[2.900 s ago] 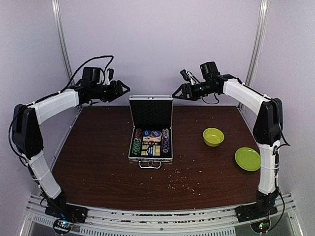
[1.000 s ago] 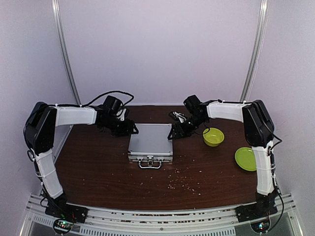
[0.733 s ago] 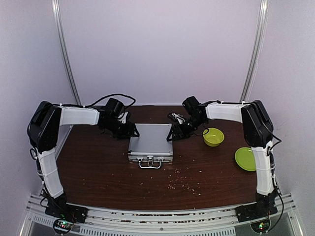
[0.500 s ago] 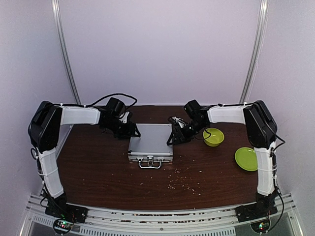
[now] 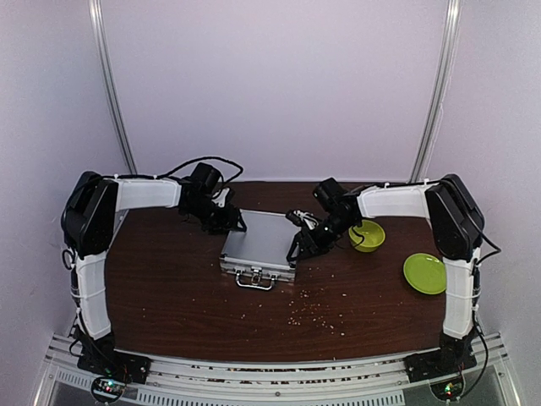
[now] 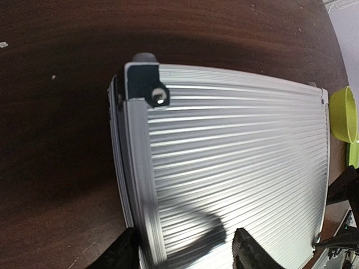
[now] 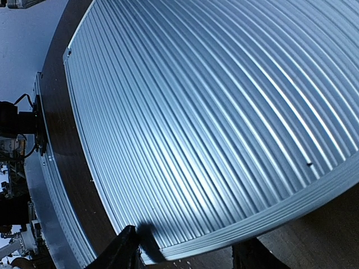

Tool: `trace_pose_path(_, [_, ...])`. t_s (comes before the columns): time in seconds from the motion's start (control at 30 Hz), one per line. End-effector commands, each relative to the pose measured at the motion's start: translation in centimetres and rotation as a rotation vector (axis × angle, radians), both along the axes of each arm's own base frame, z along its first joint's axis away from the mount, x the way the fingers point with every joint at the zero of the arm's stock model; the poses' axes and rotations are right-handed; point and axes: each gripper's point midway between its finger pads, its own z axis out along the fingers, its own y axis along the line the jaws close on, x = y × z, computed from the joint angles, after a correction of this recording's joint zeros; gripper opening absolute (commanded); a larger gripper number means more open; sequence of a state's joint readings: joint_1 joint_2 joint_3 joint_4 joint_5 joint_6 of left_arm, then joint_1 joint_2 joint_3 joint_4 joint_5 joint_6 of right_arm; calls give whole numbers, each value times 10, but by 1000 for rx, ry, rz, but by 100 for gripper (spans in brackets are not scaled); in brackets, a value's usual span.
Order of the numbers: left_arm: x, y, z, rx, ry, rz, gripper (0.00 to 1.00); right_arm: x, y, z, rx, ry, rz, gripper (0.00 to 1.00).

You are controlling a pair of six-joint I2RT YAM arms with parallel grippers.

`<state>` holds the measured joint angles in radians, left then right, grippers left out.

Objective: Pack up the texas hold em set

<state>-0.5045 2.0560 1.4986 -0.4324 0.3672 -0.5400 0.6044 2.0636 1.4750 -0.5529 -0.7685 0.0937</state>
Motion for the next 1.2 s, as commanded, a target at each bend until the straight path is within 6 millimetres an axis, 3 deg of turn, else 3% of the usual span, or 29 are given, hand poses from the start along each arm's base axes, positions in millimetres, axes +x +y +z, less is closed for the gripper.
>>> trace_pose_path(0.0, [-15,-66,24,-159,-56,-184,58,-27,20,10,50,-24,89,56])
trace_pose_path(0.23, [-19,-76,20,-160,-49,-204,57,-49,33,19,74,-34,153,56])
trace_pose_path(0.37, [-17,-64,14,-89,-59,-172,57,-54,37,20,77,-20,166,56])
trace_pose_path(0.43, [-12,-51,20,-23,-104,-139,60,-54,32,21,67,-22,170,56])
trace_pose_path(0.5, [-4,-33,39,57,-180,-99,62,-53,25,22,46,-28,176,56])
trace_pose_path(0.6, [4,-5,86,157,-328,-37,63,-50,9,23,0,-63,165,60])
trace_pose_path(0.63, [1,3,110,165,-383,-19,63,-49,4,25,-5,-73,160,61])
trace_pose_path(0.73, [-22,22,131,206,-452,-14,64,-48,-8,37,-14,-109,159,62])
trace_pose_path(0.8, [-46,29,127,236,-465,-40,63,-47,-17,45,-32,-140,163,62])
trace_pose_path(1.0, [-124,27,80,266,-401,-161,54,-21,-33,74,-55,-252,114,61])
trace_pose_path(1.17, [-151,6,54,235,-330,-251,40,15,-11,94,-10,-339,94,56])
